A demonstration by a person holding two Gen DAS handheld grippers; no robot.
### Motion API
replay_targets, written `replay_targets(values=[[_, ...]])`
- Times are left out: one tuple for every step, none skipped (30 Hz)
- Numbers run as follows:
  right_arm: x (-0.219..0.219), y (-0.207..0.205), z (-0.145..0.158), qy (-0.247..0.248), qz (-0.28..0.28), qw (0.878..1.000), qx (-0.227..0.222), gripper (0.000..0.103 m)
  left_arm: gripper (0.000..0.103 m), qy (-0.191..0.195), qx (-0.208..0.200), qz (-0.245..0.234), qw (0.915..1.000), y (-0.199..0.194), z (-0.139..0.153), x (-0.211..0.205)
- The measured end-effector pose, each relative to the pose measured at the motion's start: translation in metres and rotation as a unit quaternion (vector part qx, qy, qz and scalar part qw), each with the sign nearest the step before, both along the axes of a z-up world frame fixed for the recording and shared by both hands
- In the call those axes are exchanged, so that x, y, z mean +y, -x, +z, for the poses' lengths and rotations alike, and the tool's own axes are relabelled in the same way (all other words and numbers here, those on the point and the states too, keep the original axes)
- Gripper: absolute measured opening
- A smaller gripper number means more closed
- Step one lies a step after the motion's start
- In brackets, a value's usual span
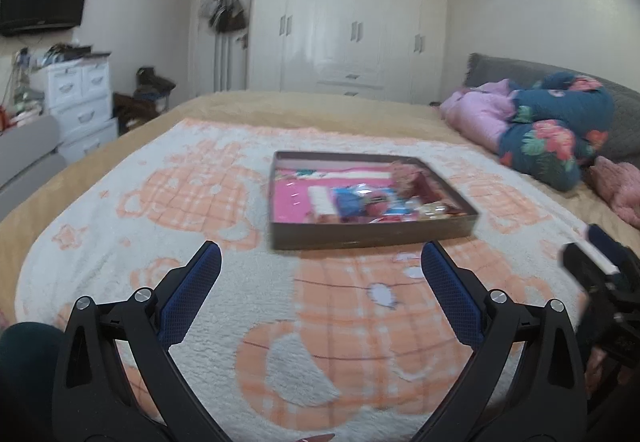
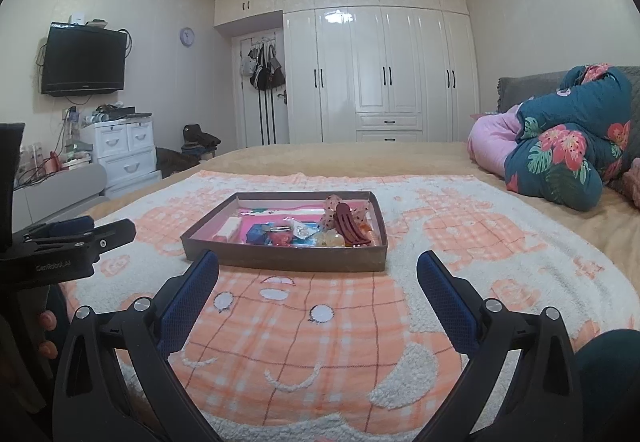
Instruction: Organize jewelry
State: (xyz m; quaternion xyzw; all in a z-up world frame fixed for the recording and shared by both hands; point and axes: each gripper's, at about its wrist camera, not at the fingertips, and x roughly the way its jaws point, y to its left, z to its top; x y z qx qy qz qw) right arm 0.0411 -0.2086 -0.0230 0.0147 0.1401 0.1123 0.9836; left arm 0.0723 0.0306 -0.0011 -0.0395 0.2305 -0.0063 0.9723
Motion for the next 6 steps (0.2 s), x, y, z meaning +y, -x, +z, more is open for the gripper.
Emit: replay_targets(values=[[-0.004, -0.006, 0.001, -0.004, -0.007, 1.0, 0.004, 0.097, 0.092, 0.01, 0.016, 0.006, 0.9998, -0.01, -0.002, 0.007], [-0.009, -0.017, 0.003, -0.004, -0.019, 1.0, 0.012, 0.097, 0.092, 0.021, 0.044, 0.015, 0.9987, -0.027, -0.004, 0.021], [-0.02, -0.037, 0.007, -0.006, -0.047, 0.999, 0.025, 0.097, 0.092, 0.019, 0.064, 0.032, 0.9973, -0.041, -0.005, 0.03], [-0.033, -0.061, 0.01, -0.014, -0.074, 0.996, 0.047, 0.097, 0.092, 0.019, 0.089, 0.059, 0.9941, -0.064, -0.008, 0.049], [-0.044, -0.082, 0.011, -0.019, -0.091, 0.993, 0.07, 0.097, 0.092, 0.019, 0.1, 0.075, 0.9919, -0.079, -0.011, 0.064], [-0.063, -0.118, 0.01, -0.02, -0.125, 0.986, 0.105, 0.097, 0.092, 0.007, 0.118, 0.105, 0.9875, -0.101, -0.015, 0.083]])
